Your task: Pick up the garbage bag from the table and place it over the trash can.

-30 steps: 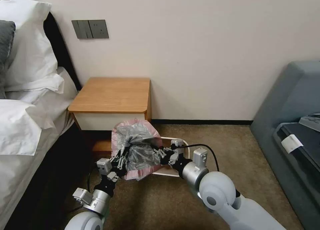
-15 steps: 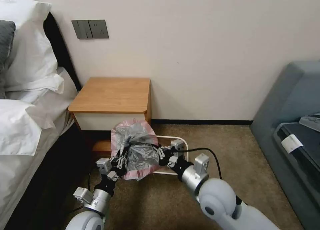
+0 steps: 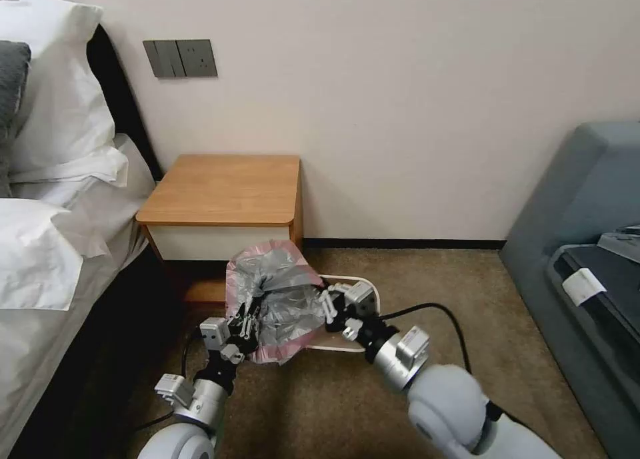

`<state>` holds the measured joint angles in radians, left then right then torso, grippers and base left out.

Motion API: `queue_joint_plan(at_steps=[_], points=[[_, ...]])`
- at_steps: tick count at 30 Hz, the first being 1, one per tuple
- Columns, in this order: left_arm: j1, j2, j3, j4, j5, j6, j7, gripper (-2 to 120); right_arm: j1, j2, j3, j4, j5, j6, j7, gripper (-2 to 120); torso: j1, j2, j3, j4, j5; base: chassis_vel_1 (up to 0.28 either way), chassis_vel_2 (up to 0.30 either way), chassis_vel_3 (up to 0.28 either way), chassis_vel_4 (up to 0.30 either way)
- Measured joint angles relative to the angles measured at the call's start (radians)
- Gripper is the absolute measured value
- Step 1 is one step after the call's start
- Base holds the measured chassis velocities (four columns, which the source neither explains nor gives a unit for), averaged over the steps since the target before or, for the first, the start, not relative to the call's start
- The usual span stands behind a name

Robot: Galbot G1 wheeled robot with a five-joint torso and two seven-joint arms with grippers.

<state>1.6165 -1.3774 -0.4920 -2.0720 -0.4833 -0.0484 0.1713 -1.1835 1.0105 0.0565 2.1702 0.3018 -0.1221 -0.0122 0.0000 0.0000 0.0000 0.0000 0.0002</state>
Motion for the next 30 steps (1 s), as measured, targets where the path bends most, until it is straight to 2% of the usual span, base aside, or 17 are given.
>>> queue_joint_plan(at_steps=[9, 12, 13, 16, 19, 23, 30], points=[[-0.007, -0.003, -0.014, 0.034, 0.028, -0.105, 0.072, 8, -0.023, -0.111, 0.093, 0.021, 0.087, -0.040, 0.013, 0, 0.000, 0.000, 0.000, -0.0001, -0.0001, 0.000, 0.000, 0.000, 0.000], [-0.012, -0.004, -0.030, 0.055, 0.042, -0.168, 0.131, 8, -0.045, -0.158, 0.129, 0.043, 0.118, -0.059, 0.021, 0, 0.000, 0.000, 0.000, 0.0000, 0.0000, 0.000, 0.000, 0.000, 0.000], [-0.012, -0.004, -0.030, 0.055, 0.042, -0.168, 0.131, 8, -0.045, -0.158, 0.129, 0.043, 0.118, -0.059, 0.021, 0, 0.000, 0.000, 0.000, 0.0000, 0.0000, 0.000, 0.000, 0.000, 0.000], [-0.011, -0.004, -0.045, 0.078, 0.043, -0.248, 0.215, 8, -0.076, -0.234, 0.174, 0.074, 0.156, -0.080, 0.028, 0, 0.000, 0.000, 0.000, -0.0001, -0.0001, 0.000, 0.000, 0.000, 0.000], [-0.010, -0.004, -0.048, 0.087, 0.030, -0.279, 0.240, 8, -0.095, -0.256, 0.186, 0.088, 0.167, -0.092, 0.033, 0, 0.000, 0.000, 0.000, -0.0001, -0.0001, 0.000, 0.000, 0.000, 0.000], [-0.010, -0.004, -0.050, 0.089, 0.013, -0.293, 0.248, 8, -0.118, -0.279, 0.198, 0.115, 0.180, -0.121, 0.041, 0, 0.000, 0.000, 0.000, 0.0000, -0.0001, 0.000, 0.000, 0.000, 0.000], [-0.011, -0.003, -0.065, 0.084, -0.001, -0.290, 0.219, 8, -0.161, -0.318, 0.221, 0.166, 0.241, -0.190, 0.070, 0, 0.000, 0.000, 0.000, 0.0000, -0.0002, 0.000, 0.000, 0.000, 0.000]])
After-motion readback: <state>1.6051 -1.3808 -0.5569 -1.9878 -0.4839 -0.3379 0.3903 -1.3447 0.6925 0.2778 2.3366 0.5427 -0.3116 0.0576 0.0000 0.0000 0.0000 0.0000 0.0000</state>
